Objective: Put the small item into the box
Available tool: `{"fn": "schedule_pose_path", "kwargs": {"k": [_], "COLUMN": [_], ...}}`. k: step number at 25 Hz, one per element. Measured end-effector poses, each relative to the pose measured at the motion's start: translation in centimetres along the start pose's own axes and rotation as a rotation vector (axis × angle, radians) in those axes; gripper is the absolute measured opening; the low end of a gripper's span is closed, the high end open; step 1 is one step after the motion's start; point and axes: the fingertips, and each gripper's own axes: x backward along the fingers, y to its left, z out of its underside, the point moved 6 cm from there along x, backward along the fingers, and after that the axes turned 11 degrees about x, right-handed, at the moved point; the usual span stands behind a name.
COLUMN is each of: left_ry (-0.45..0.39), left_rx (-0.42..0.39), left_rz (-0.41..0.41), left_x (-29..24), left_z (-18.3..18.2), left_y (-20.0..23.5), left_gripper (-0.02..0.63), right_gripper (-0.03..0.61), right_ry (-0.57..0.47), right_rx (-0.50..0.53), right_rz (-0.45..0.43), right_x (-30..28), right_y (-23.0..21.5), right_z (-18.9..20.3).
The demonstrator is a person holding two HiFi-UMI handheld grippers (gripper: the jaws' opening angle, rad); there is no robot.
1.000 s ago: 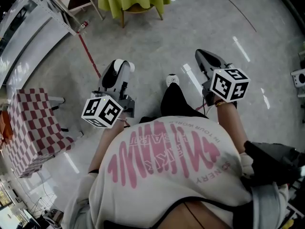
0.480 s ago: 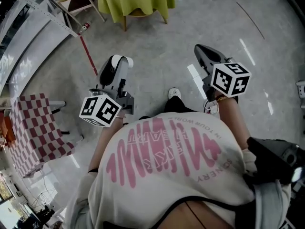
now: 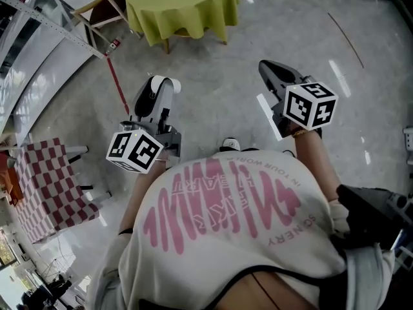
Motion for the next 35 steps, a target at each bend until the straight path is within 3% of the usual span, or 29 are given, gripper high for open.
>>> {"fn": "schedule_pose_path", "kwargs": {"k": [11,35], "left_ry": [-0.040,-0.015], "left_rx": [0.007,0.052], "left_rz": [-0.020,-0.001], "left_x": [-8.0,-12.2], "left_z": [0.2,1.0], "left_y": [-0.5,1.4], "left_gripper": [0.184,0.184], "right_gripper": [0.006,0.006], "right_ry": [-0.014,0.002], "right_rx": [-0.004,-0.089], "right_rz": [-0.019,0.042], "right_x": [-2.9,-3.2], "right_y": [-8.2,-12.2], "right_z": [-2.2,-0.3]}}
